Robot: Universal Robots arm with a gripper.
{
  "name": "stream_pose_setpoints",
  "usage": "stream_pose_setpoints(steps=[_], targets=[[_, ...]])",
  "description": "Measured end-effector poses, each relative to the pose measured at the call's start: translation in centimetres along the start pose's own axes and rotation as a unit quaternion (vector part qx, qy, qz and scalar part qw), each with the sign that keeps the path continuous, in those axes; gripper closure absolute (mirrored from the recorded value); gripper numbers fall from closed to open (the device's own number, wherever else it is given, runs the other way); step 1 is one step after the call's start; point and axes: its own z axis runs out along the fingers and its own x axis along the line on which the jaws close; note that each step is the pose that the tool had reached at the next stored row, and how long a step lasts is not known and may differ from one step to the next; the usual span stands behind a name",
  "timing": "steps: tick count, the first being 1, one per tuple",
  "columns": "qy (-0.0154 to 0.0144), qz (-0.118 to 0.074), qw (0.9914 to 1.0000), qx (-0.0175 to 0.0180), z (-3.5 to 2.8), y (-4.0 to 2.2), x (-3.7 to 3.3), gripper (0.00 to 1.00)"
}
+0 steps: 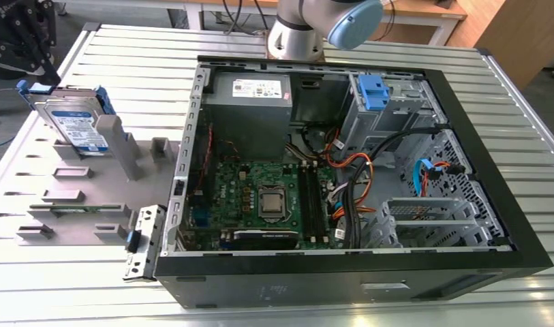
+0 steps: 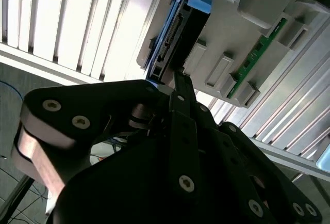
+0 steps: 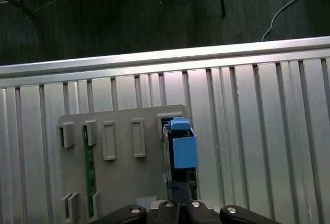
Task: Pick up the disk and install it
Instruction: 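Pick up the disk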
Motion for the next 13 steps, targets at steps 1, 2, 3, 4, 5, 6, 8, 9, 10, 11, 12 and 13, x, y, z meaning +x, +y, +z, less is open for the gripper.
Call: stream_pose_setpoints(steps=[1,2,3,4,5,6,8,9,10,11,12,13], targets=[[0.0,0.0,1.0,0.0,0.0,0.0,0.0,0.89],[0.0,0.0,1.0,0.0,0.0,0.0,0.0,0.89],[0.0,0.0,1.0,0.0,0.0,0.0,0.0,0.89],[0.0,0.0,1.0,0.0,0.01,0.0,0.0,0.89],[0.0,0.0,1.0,0.0,0.01,0.0,0.0,0.89],[-0.0001,0.0,1.0,0.0001,0.04,-0.02,-0.01,0.89],[-0.0001,0.0,1.0,0.0001,0.08,-0.06,-0.01,0.89],[0.0,0.0,1.0,0.0,0.14,-0.06,-0.01,0.89],[0.0,0.0,1.0,0.0,0.23,-0.07,0.0,0.89],[0.0001,0.0,1.0,0.0,0.36,-0.08,0.0,0.89],[0.0001,0.0,1.0,0.0,0.49,-0.08,0.0,0.89],[0.0001,0.0,1.0,0.0,0.59,-0.1,0.0,0.89]])
